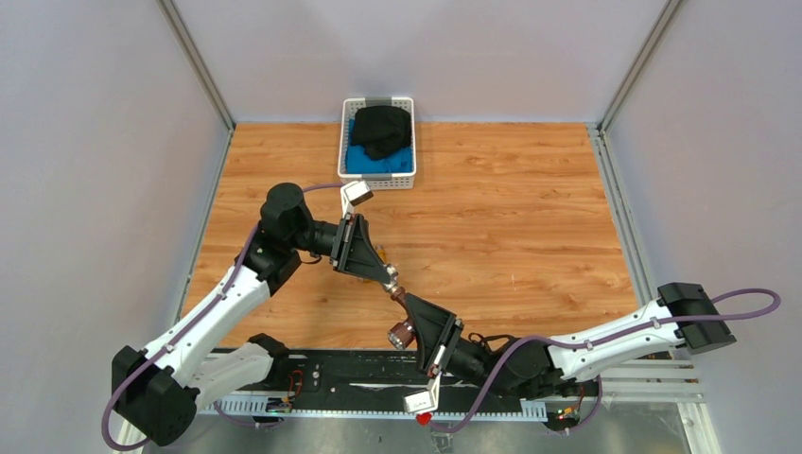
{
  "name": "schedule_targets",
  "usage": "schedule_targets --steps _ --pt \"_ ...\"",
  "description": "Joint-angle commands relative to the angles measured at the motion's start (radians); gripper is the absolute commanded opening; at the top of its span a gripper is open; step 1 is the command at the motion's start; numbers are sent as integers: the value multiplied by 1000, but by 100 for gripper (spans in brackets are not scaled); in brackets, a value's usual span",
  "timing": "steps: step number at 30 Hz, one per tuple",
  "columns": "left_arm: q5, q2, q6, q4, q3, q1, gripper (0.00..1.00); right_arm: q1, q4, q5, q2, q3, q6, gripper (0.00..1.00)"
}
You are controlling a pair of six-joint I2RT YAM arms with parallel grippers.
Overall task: Install the water faucets
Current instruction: Install the water faucet onto the adaptor.
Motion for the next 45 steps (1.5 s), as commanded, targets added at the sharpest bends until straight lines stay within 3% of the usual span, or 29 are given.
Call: schedule_targets --steps 1,13,24,45 --pt "52 -3 11 -34 -35 -43 0 -7 97 -77 12 52 -43 0" --pt "34 -5 12 -35 -14 -43 0 -15 104 -46 31 51 -26 0" --pt "0 -36 52 -60 41 -43 0 -29 167 39 66 55 87 0" --pt "-32 -26 146 -139 76 -43 0 -43 188 44 77 57 147 0"
